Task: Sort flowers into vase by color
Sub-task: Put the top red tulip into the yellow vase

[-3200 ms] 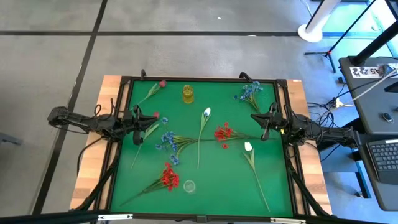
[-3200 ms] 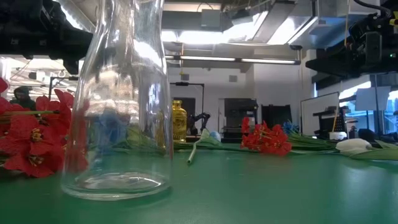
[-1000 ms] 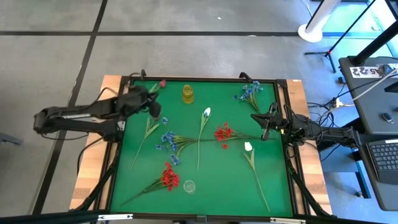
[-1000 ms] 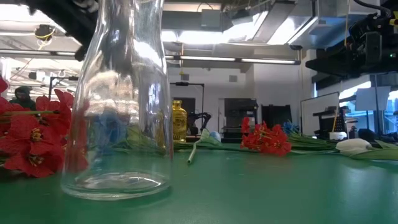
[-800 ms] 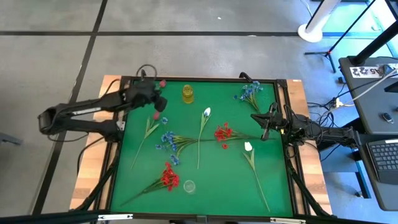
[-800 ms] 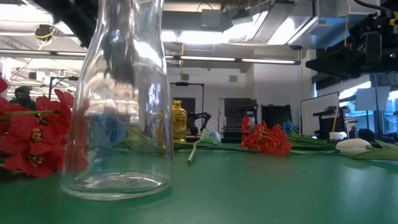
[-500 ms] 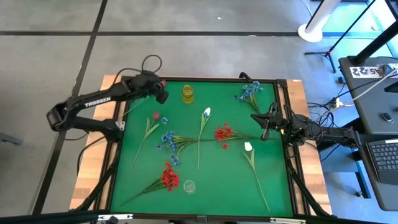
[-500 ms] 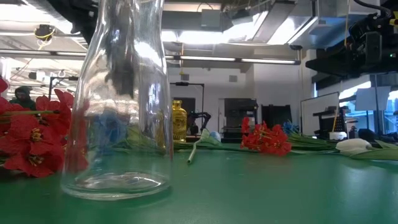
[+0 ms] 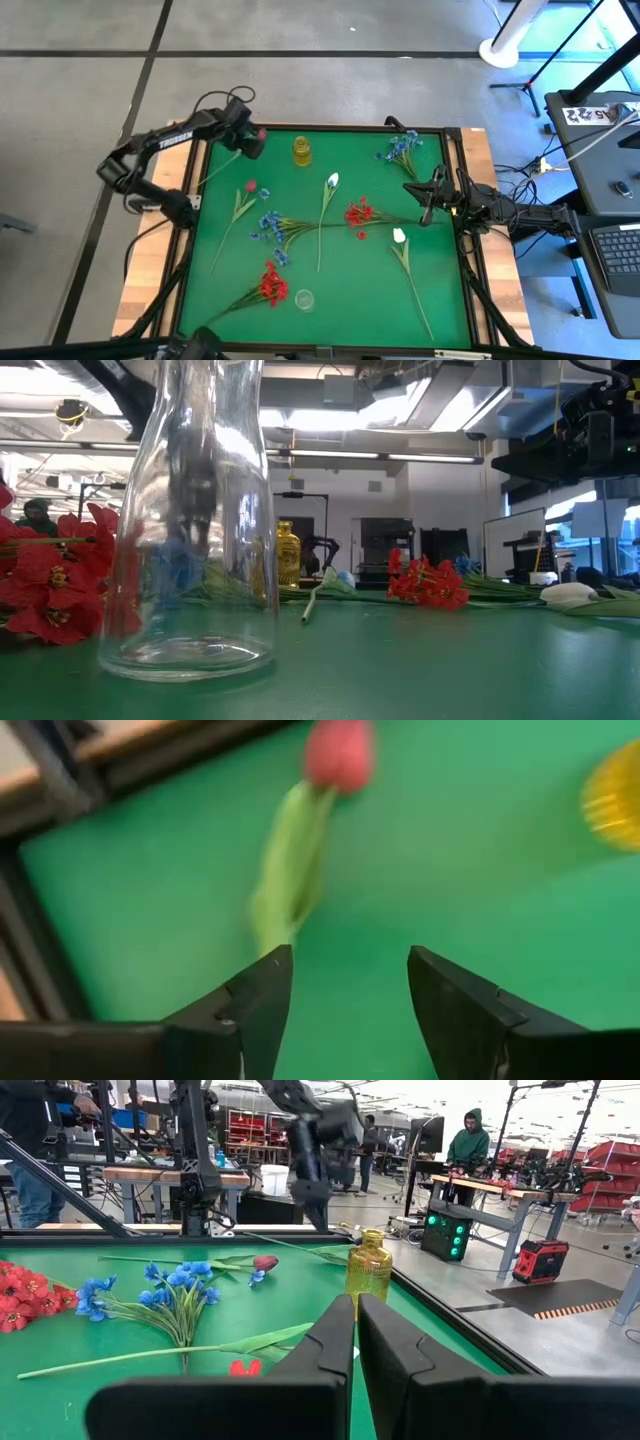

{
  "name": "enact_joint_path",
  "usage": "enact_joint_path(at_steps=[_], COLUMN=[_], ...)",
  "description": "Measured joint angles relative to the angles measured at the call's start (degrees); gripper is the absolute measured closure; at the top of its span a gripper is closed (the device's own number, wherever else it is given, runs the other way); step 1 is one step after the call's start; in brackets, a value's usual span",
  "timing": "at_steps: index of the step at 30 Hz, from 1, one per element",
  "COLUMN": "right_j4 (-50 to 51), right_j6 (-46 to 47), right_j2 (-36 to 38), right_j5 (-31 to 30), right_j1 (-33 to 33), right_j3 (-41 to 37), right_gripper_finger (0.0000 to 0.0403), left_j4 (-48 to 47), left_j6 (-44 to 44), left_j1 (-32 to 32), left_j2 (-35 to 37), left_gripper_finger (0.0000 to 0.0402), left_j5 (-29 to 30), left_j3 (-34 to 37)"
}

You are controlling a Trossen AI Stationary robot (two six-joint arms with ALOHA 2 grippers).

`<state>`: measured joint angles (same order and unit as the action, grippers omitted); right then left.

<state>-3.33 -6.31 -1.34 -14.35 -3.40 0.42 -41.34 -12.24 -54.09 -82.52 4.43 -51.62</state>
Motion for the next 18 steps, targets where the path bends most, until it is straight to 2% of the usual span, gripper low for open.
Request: enact_joint_path(at_steps=[5,12,18], right_j4=[0.0,0.0,0.0], right_j6=[0.0,0.0,0.0], right_j2=[0.0,0.0,0.0], right_j5=[0.0,0.0,0.0], right_j1=[0.0,0.0,0.0], right_j3=[0.0,0.0,0.0], right_gripper_finger=[0.0384,0.0384,0.0384], left_j4=[-2.3,-2.6,-2.2], left_j6=[0.8,2.3,3.0], left_j1=[-2.9,-2.9,-2.9], left_j2=[-5.1,-8.1,-11.1], left_gripper_finger=[0.0201,0.0201,0.0201], left_j5=[2.4,5.5,5.8], left_j3=[0.0,0.0,0.0])
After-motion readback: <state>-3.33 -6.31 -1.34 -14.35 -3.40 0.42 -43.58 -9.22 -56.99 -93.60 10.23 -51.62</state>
